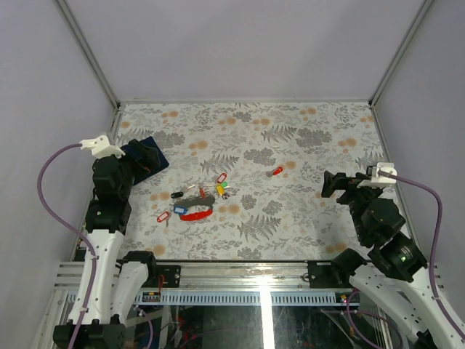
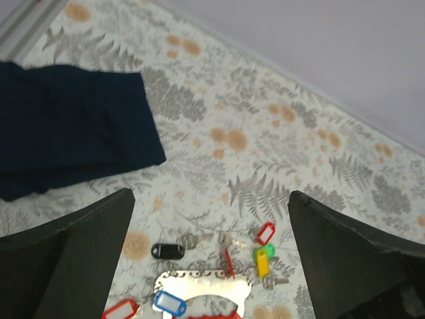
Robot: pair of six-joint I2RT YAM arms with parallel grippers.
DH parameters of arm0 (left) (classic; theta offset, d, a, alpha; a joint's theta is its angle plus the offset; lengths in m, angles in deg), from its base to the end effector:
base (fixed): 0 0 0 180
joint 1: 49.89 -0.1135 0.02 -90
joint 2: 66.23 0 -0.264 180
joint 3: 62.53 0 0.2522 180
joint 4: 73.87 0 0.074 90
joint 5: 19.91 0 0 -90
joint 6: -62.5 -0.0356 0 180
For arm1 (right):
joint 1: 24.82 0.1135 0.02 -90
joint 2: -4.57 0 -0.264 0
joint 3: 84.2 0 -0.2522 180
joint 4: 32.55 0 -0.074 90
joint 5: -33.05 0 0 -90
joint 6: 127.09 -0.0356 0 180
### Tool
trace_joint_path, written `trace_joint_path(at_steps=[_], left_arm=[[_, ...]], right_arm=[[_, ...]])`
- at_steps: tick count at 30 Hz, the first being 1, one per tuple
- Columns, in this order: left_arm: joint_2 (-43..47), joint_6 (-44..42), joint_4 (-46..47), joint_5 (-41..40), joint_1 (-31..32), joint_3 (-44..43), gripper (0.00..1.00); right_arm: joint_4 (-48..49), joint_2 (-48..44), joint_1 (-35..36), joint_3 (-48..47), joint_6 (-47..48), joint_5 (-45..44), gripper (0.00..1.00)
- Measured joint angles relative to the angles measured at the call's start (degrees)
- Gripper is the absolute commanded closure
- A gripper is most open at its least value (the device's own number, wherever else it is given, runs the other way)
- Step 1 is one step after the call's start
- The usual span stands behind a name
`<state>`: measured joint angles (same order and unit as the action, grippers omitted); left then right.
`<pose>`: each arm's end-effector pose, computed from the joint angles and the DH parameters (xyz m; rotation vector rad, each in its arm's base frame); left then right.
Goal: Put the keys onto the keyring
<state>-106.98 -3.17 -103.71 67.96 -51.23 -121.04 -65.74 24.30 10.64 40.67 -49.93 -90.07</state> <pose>0.1673 0.0052 0.3398 -0.4235 1.7378 -0.2556 0.0771 0.0310 0.3527 0.1576 1.5348 0.2268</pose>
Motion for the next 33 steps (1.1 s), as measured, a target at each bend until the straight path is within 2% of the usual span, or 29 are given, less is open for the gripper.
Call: trace_joint_path(at_steps=[7,12,17,25,29,33], left_arm=[[-2.9,0.3,-4.7,-1.1,0.0,0.7,0.0],[-5.3,0.5,-5.0,0.0,0.0,0.7,0.0],[-6.3,1.1,-5.0,1.0,0.0,0.7,0.0],[-4.7,1.1,-4.2,1.8,0.0,1.8,0.0],[-4.6,1.0,-4.3,3.9,0.0,2.6,0.0],[-4.3,0.5,-4.8,5.2,0.0,2.6,0.0]], right_arm=[[-0.9,3.1,0.0,0.5,0.4,0.2,0.01],[-1.3,10.2,0.0,-0.1,0.4,0.6,0.01],[-2.6,21.5,0.0,-3.7,0.4,6.0,0.0],[-0.4,43.0,0.6,-10.3,-1.1,20.0,0.1],[2.4,53.8,4.7,-13.6,-2.2,24.4,0.15],[5.5,64.9,9.2,-19.6,-3.3,28.4,0.25]])
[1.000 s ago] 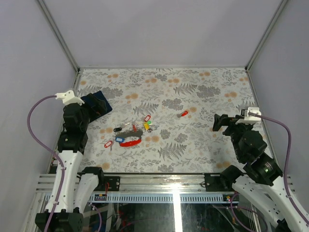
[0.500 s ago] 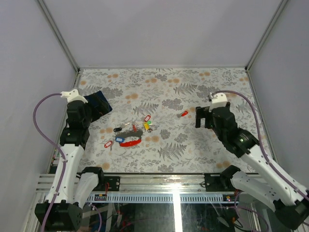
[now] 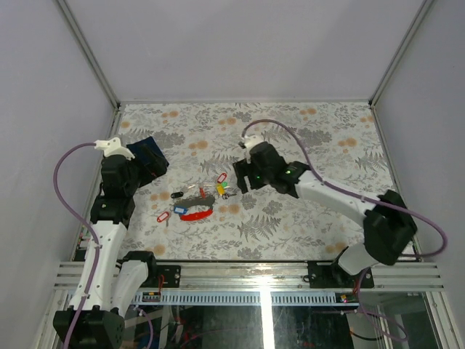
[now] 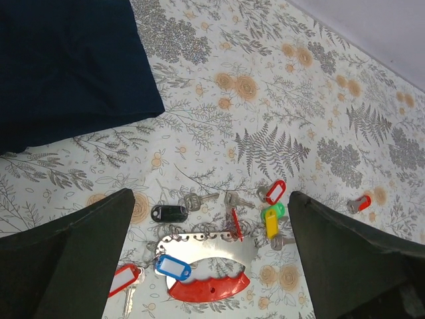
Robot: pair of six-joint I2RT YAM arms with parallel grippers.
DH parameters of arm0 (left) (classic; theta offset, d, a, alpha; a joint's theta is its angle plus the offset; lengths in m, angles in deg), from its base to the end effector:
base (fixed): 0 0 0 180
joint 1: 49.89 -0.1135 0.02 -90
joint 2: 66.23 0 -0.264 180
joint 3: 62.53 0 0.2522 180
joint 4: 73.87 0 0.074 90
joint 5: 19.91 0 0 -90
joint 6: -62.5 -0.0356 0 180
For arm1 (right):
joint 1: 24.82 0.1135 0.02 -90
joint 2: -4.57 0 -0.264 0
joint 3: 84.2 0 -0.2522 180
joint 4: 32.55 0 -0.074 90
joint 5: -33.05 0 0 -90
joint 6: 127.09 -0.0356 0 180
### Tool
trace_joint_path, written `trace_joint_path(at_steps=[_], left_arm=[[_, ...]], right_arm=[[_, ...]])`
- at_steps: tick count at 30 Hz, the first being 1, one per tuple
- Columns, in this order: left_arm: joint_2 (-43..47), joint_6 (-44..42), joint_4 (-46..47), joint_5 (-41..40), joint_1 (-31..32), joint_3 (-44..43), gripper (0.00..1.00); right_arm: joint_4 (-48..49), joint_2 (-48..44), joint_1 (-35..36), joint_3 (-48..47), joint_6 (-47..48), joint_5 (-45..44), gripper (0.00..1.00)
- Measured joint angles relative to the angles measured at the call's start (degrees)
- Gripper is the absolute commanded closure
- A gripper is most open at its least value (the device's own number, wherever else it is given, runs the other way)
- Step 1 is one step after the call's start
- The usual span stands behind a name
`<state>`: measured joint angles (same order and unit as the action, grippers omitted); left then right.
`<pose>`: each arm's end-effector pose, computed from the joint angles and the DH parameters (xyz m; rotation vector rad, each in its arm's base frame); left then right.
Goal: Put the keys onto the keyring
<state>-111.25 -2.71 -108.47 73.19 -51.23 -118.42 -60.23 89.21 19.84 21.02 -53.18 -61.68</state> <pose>0.1813 0.0023 0.3037 -0.4173 1.9542 -0.3180 0.2372 0.2303 0.2665 -0.5148 2.2089 0.4842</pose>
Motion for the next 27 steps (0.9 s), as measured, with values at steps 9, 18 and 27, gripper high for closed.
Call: trace_joint_path(at_steps=[9,18,27], left_arm=[[1.1,-1.3,-3.1,-0.9,0.0,0.5,0.0],[0.8,-1.4,-3.4,-0.9,0.0,0.6,0.0],[0.8,-1.6,-3.4,-0.9,0.0,0.6,0.0]], right_arm=[[5.8,19.7,5.0,-12.9,-6.6,5.9,0.49],[7.1,29.4,7.1,-17.6,-19.6,0.8,0.51],[6.9,33.8,9.0,-22.0,-24.3,-1.8,0.55]])
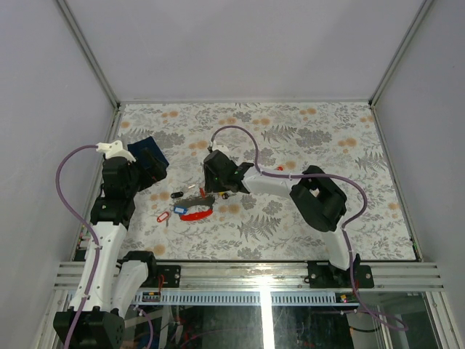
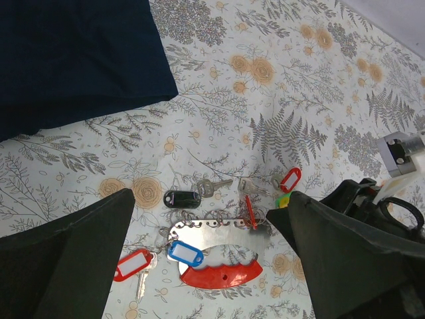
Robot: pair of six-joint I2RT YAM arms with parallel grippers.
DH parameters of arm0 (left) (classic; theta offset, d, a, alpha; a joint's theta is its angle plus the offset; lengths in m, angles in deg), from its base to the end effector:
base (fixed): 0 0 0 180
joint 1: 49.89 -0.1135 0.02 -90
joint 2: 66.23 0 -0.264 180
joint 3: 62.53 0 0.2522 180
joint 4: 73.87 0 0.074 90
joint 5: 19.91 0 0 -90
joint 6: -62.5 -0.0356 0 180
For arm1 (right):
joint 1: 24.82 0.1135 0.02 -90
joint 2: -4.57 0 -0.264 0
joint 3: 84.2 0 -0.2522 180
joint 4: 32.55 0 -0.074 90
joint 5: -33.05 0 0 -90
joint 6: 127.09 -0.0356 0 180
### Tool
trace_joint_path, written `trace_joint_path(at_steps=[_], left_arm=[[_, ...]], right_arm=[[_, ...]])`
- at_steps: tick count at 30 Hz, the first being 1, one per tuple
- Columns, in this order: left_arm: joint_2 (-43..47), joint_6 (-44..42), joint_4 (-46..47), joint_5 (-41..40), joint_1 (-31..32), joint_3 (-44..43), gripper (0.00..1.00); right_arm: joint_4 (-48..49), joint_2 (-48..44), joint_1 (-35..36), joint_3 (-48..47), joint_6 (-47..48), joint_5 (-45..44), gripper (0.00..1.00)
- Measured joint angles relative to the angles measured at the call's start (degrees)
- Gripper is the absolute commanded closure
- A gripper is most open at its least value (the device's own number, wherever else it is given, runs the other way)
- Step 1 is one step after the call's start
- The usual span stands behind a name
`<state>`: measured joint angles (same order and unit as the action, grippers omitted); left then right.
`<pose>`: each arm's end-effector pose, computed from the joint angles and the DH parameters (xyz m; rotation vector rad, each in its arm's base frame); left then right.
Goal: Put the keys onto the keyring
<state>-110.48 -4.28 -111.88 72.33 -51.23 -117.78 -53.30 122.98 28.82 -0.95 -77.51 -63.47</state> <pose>0.1761 0.0027 0.2961 -0.4126 2.0113 -0.2781 0.2764 0.3686 0.1789 -0.2173 2.4007 0.6839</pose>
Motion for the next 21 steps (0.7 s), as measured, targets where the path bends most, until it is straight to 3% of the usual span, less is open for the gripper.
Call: trace_joint_path(at_steps=[21], left_arm=[[0.0,-0.1,0.0,0.4,0.0,0.0,0.0]], right_arm=[[-2.7,5.0,0.4,-4.2,-0.6,-0.9,0.57]])
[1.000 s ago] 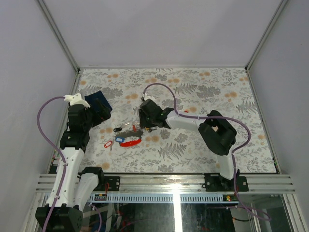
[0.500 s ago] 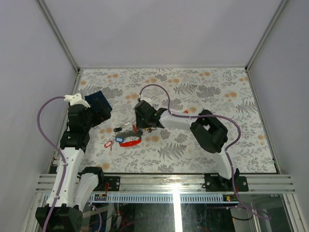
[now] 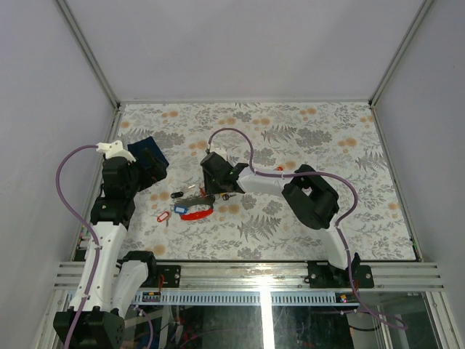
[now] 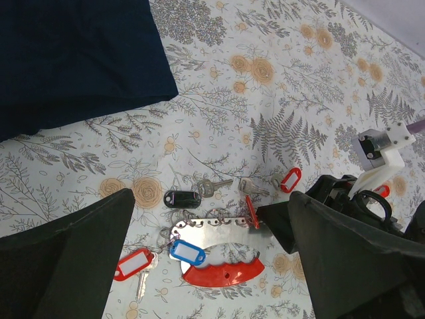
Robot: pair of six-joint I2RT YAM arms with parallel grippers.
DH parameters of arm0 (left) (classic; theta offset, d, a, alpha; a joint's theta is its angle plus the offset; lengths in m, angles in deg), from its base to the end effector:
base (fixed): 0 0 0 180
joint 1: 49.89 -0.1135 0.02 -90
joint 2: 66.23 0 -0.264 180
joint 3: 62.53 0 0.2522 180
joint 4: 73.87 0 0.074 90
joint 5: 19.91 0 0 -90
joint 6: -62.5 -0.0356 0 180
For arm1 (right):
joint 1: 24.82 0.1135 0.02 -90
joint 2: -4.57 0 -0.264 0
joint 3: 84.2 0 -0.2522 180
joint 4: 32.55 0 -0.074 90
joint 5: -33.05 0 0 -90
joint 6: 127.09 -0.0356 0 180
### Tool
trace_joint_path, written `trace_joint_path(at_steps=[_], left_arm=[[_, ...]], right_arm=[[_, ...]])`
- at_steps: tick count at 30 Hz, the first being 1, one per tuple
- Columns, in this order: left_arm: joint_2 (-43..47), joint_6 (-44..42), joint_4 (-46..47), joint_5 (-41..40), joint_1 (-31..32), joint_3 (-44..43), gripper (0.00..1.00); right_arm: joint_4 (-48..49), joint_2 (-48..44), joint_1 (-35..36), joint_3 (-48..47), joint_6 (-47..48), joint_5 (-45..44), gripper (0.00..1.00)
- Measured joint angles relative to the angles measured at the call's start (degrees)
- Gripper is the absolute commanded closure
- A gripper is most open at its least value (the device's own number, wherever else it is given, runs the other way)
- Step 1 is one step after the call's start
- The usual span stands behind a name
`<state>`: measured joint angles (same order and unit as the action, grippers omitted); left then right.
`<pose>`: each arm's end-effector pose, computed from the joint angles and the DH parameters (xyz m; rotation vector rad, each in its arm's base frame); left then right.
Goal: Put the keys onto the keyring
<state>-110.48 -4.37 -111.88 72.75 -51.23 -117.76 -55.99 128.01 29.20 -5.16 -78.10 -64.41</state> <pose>0.1761 0.0025 0.2960 -0.4067 2.0133 -0.2846 0.2825 0.3813 0.1589 -0.2141 2.4500 0.6257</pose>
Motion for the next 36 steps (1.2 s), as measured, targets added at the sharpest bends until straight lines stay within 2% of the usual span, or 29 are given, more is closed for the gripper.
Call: trace_joint_path(at_steps=[6,15,22,27,32,36], left_arm=[[0.0,0.0,0.0,0.2,0.0,0.0,0.0],[-0.2,0.0,0.0,0.6,0.0,0.0,0.0],[-0.2,0.0,0.0,1.0,0.0,0.0,0.0],[-0.3,0.0,0.0,1.1,0.0,0.0,0.0],[-0.5,0.0,0.0,1.2,0.0,0.0,0.0],[-0.7,0.0,0.0,1.3,0.0,0.0,0.0]], right_arm=[[4.0,-2.2,0.0,4.2,0.5,-0.3,0.57],[2.9,-5.4,0.1,6.5,0.6,-4.5,0.55],[1.4,-6.3,0.2,7.8,2.4,-8.9,0.43],[0.9,-9.2,0.2,9.7,4.6,-12.9,0.4],[0.3,-11.8,0.2,10.3,5.7,-14.6,0.4],[1.0,-12.0,0.2,10.6,7.4,-11.7,0.45]])
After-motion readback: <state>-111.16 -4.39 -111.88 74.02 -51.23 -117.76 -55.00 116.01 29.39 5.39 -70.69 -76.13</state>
